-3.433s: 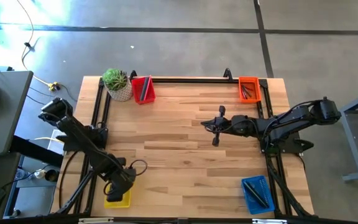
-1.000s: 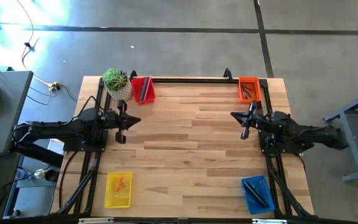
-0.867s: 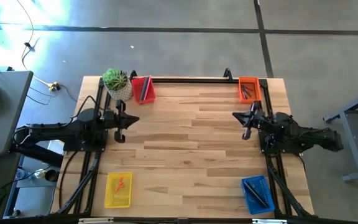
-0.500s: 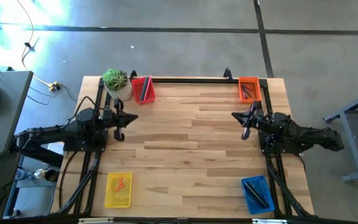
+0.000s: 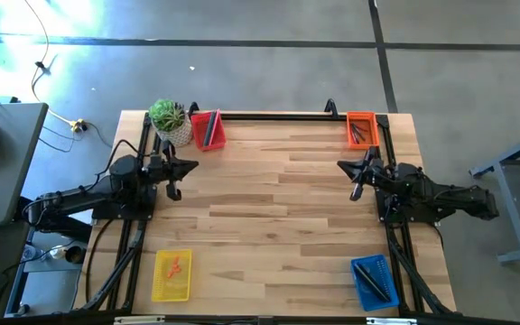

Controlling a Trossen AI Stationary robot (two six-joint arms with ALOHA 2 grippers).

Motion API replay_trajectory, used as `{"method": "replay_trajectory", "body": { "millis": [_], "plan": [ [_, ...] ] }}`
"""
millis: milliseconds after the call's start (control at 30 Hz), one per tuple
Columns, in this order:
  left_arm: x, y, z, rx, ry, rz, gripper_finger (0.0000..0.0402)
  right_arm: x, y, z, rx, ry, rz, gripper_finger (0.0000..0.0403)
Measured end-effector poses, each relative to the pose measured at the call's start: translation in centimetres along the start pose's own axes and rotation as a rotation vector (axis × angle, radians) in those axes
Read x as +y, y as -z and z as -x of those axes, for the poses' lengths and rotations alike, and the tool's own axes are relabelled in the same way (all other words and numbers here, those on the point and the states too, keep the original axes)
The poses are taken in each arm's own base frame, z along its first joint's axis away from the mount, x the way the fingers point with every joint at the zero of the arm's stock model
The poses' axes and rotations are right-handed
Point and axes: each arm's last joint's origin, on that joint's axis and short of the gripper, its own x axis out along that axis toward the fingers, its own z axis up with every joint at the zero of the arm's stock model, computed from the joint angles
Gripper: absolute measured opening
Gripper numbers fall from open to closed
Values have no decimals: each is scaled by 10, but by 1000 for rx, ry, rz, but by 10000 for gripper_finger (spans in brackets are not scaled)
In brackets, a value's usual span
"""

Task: Sort crayons/erasers/pens/pencils in bins
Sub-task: Return to Home Position

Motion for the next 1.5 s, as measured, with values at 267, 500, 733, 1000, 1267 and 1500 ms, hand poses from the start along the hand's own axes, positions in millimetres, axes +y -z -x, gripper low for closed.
{"method": "replay_trajectory", "body": {
  "millis": [267,500,733,1000,1267,1500],
  "plan": [
    [6,3,2,28,-14,-5,0,-2,-1,0,-3,58,2,0],
    [12,8,5,73,-167,87,0,-2,0,0,0,66,35,0],
    [13,8,6,78,-221,56,0,-2,0,0,-1,65,9,0],
    [14,16,6,158,-258,53,0,-2,0,0,0,65,9,0],
    [14,16,6,170,-257,-35,5,-2,0,0,0,65,9,0],
    [14,16,6,170,-259,-36,5,-2,0,0,0,65,9,0]
  ]
}}
